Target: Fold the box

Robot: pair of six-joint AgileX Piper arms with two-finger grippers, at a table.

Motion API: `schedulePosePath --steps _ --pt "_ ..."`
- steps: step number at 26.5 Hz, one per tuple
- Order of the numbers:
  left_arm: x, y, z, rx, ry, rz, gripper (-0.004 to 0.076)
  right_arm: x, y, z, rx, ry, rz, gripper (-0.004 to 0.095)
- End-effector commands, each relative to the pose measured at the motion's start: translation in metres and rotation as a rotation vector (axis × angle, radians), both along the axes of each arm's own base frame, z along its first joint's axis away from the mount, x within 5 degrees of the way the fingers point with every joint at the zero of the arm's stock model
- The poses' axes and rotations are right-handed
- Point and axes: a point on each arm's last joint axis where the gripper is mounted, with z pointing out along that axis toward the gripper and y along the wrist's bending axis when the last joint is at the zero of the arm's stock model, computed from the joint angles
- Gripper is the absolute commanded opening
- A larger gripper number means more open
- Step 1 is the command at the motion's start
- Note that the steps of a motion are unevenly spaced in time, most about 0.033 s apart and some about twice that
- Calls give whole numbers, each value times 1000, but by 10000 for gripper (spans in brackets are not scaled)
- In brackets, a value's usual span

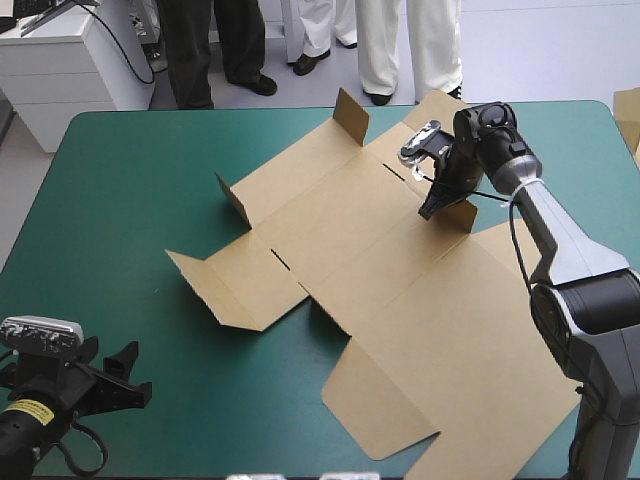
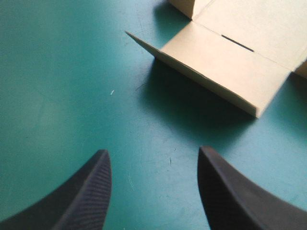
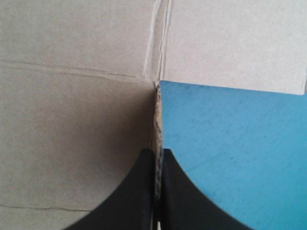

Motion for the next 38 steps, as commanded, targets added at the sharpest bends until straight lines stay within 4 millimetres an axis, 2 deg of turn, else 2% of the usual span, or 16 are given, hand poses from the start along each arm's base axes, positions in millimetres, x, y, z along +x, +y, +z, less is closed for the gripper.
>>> schedulePosePath --steps 1,11,18,23,27,30,32,33,36,37,38 --pt "4 -1 13 -14 -72 2 388 -1 -2 39 -30 -195 149 -22" --pt "3 -1 12 -12 -50 -1 388 3 20 47 0 -354 572 -22" --pt "2 -1 11 -11 -40 -2 388 -2 23 35 -50 -295 770 -22" --pt "2 -1 11 -10 -36 -3 388 1 33 25 69 -286 770 -22" --pt "1 -1 10 -9 -27 -4 388 0 46 19 94 -264 768 -23" --pt "1 -1 10 -9 -26 -4 388 2 48 10 157 -215 668 -5" --pt "1 -1 10 -9 -28 -4 388 2 48 8 170 -191 635 84" --pt "1 -1 10 -9 -28 -4 388 2 48 8 179 -185 620 191" --pt "1 -1 10 -16 -26 4 389 3 48 10 195 -193 591 382" --pt "1 0 9 -23 -17 20 389 3 48 14 205 -207 565 489" --pt "1 2 9 -23 -10 41 390 2 48 18 218 -221 530 552"
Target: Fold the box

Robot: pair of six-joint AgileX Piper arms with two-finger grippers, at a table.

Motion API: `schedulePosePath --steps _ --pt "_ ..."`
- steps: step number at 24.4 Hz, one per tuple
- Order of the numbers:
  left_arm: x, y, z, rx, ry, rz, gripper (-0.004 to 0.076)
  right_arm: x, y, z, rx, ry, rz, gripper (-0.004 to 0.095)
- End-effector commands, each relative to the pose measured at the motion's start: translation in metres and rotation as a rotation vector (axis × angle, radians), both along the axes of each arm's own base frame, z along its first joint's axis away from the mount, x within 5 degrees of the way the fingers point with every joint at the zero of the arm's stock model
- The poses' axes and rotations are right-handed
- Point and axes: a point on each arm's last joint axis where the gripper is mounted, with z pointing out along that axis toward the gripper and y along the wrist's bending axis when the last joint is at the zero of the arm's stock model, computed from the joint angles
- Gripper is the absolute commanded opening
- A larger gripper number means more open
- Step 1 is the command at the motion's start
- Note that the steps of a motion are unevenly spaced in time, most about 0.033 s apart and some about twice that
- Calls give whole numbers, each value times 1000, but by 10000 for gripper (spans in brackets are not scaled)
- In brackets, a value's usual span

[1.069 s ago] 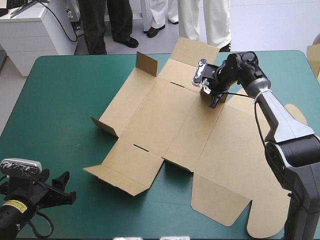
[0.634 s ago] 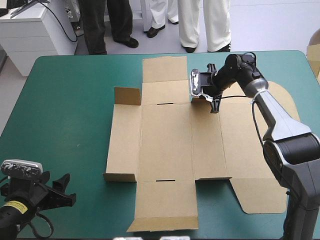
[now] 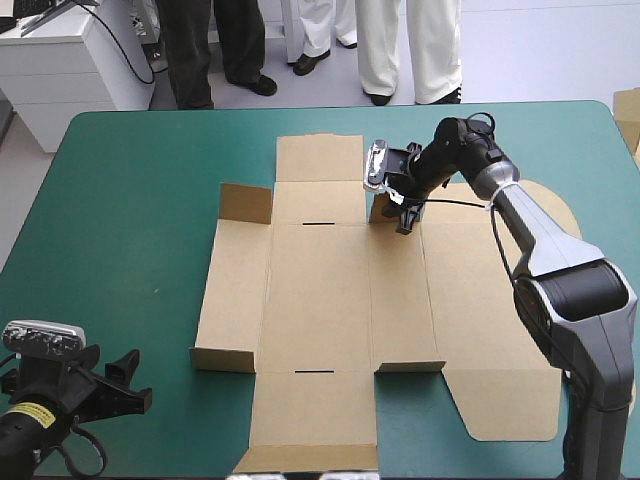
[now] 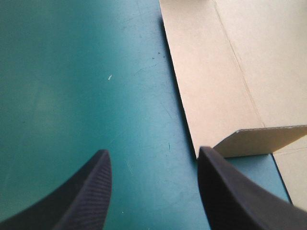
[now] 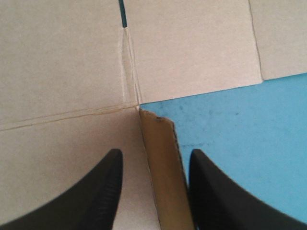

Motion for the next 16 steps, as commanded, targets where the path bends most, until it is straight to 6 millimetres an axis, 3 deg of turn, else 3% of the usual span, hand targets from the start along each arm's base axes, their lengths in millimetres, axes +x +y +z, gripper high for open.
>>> schedulePosePath --steps 1,6,9,12,16 --pt "4 3 12 -9 -57 49 395 -10 -4 56 96 -135 -86 602" --pt "9 8 19 -85 -140 163 398 -32 -24 107 87 -159 -318 588" --pt "16 4 10 -114 -12 152 399 -58 -35 128 103 2 -527 562" --pt "28 0 -1 -101 145 123 434 -79 -43 154 221 11 -693 542" --pt "50 -7 -14 -96 302 56 487 -114 -47 192 394 24 -744 513"
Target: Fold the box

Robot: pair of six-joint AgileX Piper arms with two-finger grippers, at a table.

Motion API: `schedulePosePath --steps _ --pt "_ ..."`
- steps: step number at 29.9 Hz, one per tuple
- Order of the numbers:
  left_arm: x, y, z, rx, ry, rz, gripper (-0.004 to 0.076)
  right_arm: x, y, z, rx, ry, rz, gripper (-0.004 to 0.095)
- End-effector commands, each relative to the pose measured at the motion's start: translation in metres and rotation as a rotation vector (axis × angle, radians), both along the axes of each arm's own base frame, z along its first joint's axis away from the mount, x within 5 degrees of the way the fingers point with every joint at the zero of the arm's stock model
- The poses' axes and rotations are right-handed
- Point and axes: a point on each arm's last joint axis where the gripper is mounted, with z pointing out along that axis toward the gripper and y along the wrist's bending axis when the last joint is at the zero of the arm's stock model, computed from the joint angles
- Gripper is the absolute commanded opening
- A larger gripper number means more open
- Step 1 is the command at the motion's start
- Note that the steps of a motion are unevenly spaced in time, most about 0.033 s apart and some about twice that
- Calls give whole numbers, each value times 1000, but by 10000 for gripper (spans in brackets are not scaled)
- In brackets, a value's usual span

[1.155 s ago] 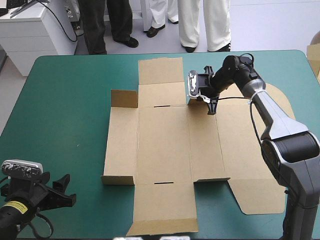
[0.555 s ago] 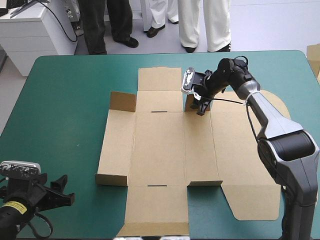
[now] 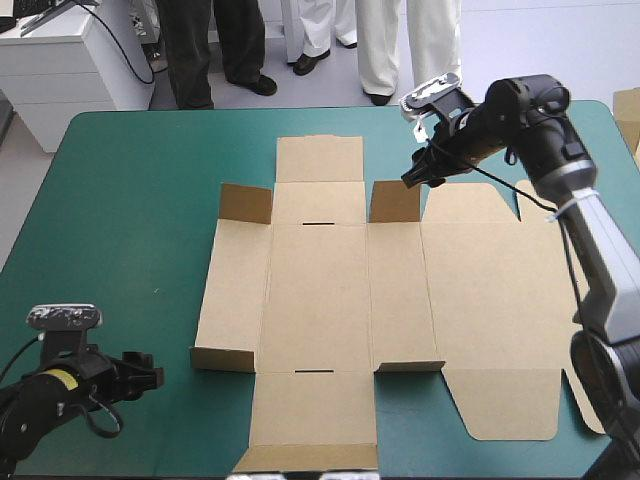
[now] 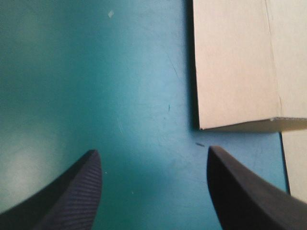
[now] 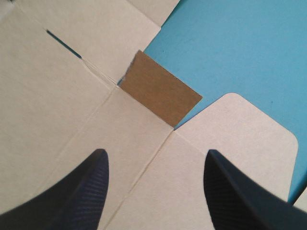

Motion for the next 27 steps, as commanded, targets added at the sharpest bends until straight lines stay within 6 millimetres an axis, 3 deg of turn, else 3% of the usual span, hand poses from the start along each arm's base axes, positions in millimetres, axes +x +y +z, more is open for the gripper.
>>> schedulePosePath --steps 1,4,8,13,19,27 --pt "23 -7 3 -32 35 -54 490 -46 -8 57 165 -101 -35 510" --pt "42 -10 2 -53 52 -69 492 -77 -16 77 213 -143 -47 509" --pt "60 -13 3 -71 27 -82 492 -117 -27 85 232 -161 -52 509" --pt "79 -20 -11 -106 97 -132 492 -168 -43 72 224 -147 -66 509" --pt "108 -27 -30 -240 147 -181 492 -212 -57 55 252 -163 -91 509" --pt "128 21 -44 -531 167 -86 491 -235 -63 45 260 -156 -95 508"
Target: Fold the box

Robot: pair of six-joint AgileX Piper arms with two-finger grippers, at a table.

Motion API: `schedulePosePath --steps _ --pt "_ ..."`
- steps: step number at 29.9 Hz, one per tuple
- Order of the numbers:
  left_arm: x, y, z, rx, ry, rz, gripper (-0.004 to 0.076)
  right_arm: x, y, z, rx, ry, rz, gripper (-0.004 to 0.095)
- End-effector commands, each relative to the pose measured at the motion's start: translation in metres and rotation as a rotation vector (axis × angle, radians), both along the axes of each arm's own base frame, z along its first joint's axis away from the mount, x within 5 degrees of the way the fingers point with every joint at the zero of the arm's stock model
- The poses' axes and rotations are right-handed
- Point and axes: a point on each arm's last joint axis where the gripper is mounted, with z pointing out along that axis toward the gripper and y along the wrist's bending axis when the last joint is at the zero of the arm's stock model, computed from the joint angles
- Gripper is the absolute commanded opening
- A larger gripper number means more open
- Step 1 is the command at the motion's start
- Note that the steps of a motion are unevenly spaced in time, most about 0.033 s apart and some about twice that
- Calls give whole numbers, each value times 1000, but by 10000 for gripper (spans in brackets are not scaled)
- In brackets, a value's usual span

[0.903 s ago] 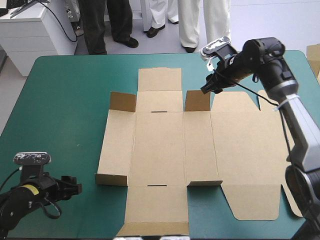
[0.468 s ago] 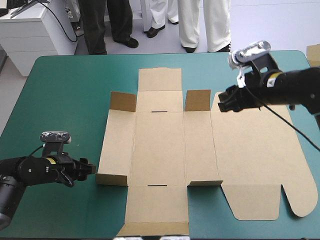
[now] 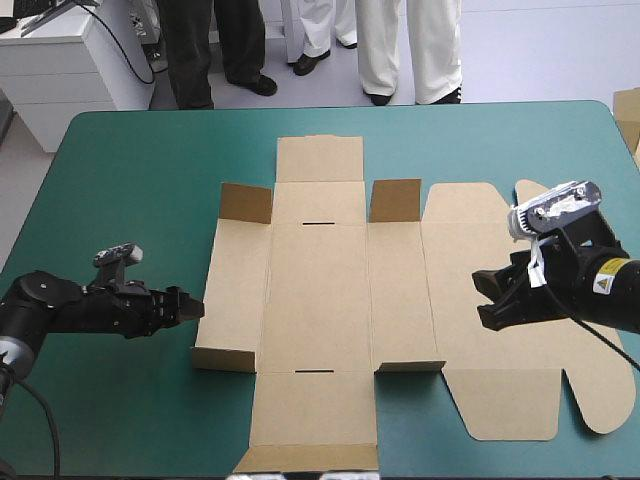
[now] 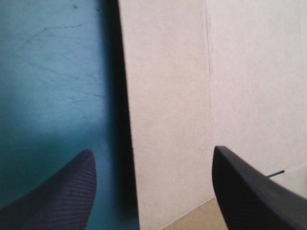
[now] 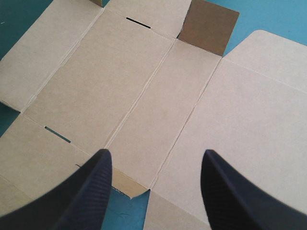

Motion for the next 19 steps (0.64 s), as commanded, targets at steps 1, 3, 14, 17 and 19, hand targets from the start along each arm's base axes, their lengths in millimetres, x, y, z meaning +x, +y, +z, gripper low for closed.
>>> schedulePosePath --steps 1,3,14,17,19 --pt "6 13 10 -136 -46 54 491 -6 -1 8 31 -49 0 509" --pt "6 15 4 -123 -44 46 491 -7 0 8 48 -42 10 509" --pt "1 12 -15 -143 17 23 491 -8 2 9 59 -45 34 508" --pt "4 11 -16 -181 8 21 492 -8 2 9 53 -48 35 508" --pt "7 10 -18 -208 -6 14 492 -8 2 9 52 -47 35 508"
